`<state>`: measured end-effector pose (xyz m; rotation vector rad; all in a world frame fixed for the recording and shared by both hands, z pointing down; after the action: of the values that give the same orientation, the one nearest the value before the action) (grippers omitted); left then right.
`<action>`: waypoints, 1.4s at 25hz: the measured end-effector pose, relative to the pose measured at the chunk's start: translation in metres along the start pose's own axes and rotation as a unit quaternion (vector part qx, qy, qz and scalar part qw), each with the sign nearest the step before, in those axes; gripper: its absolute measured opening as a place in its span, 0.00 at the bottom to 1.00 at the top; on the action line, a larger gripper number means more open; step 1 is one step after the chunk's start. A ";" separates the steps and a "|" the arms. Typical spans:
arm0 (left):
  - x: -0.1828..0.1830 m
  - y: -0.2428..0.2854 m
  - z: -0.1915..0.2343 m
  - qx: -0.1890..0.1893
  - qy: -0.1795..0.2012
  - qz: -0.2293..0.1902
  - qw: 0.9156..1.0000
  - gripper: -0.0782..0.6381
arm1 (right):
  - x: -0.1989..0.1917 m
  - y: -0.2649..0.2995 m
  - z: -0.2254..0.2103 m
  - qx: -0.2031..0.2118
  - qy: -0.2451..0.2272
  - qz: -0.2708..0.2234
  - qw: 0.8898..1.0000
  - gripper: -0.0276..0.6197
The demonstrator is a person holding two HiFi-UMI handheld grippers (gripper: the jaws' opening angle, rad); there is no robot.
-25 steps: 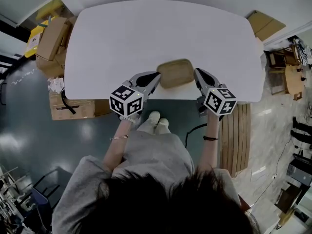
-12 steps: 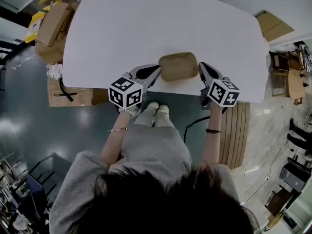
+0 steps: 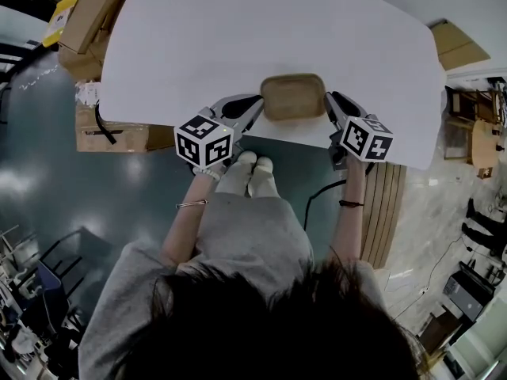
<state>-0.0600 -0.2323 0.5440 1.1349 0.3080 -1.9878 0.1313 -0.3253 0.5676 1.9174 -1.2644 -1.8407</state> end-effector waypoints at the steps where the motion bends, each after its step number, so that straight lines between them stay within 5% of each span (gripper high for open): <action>1: -0.001 -0.001 0.000 0.002 -0.001 0.000 1.000 0.10 | -0.001 0.001 0.000 0.000 0.001 0.002 1.000 0.19; 35: -0.003 -0.007 -0.011 0.014 0.003 -0.006 1.000 0.10 | -0.015 0.007 -0.005 -0.041 0.051 0.010 0.998 0.10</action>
<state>-0.0577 -0.2201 0.5387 1.1591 0.2917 -2.0059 0.1349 -0.3213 0.5844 1.9230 -1.1542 -1.7339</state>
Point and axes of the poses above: the fingertips, and each gripper's own axes: y forward along the fingers, z to its left, x out of its top, the point moved 3 cm from there along -y, backward along the fingers, and after that the axes turned 14 degrees about -x, right-handed, at the moved point
